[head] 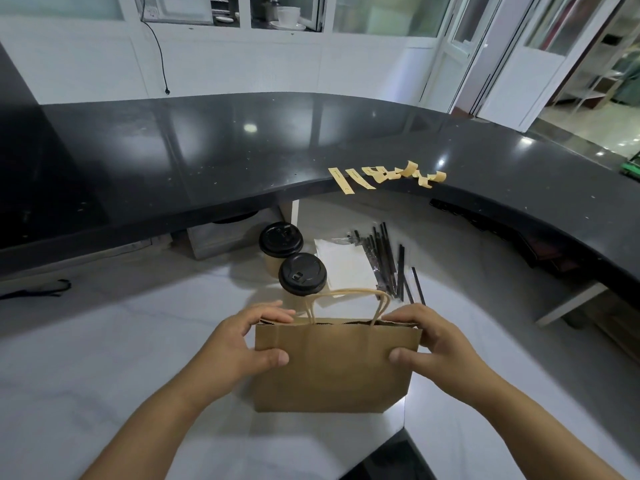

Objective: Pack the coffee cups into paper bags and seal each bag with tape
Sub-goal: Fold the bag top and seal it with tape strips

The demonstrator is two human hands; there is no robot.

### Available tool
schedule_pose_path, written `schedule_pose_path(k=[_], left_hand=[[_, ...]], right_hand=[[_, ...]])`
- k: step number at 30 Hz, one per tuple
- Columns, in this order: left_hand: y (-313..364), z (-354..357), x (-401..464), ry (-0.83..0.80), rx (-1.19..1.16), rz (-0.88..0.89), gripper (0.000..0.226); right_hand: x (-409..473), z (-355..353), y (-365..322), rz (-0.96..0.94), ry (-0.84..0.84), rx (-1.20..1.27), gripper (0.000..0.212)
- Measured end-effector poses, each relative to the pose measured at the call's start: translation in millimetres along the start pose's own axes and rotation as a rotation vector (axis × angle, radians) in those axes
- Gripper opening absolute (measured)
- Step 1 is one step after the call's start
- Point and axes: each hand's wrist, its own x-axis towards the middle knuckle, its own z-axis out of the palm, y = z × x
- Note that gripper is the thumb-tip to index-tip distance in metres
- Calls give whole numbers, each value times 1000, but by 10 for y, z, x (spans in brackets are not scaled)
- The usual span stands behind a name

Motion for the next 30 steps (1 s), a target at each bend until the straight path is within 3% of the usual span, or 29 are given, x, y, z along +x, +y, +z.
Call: schedule_pose_path(k=[10,17,20,23,30], left_hand=[[102,177,227,83,-77,-75,40],[221,289,358,144,-124,-98,35],[238,273,363,144,-121,-120,30],[228,256,364,138,-114,-139,26],[240,261,403,131,-118,-196,24]], right_hand=[[159,-147,38,37,113,130,21],[253,-275,56,100,88,131,17],[361,-348,-120,100,57,66,15],[613,-423,-331,49,175,2,27],[1505,-404,-564,-169,265,-370,6]])
